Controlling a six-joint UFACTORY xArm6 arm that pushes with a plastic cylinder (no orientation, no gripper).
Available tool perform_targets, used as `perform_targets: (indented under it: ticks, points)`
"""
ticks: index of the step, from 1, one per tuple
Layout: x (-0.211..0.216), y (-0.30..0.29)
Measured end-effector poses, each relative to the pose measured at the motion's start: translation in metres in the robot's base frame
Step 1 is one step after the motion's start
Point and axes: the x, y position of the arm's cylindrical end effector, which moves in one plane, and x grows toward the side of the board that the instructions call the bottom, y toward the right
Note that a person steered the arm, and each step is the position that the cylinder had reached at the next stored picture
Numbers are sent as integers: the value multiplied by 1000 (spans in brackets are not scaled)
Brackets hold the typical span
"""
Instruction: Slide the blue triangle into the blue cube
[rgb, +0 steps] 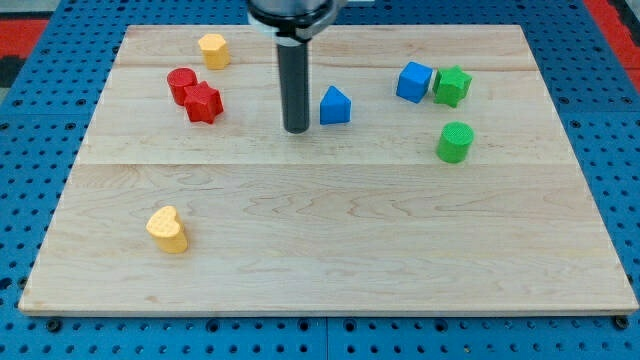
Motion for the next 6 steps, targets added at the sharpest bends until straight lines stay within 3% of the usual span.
perform_targets:
  ticks: [1, 3, 4, 6]
  points:
    - [-20, 18]
    - [-51, 123]
    - [-31, 117]
    - [90, 19]
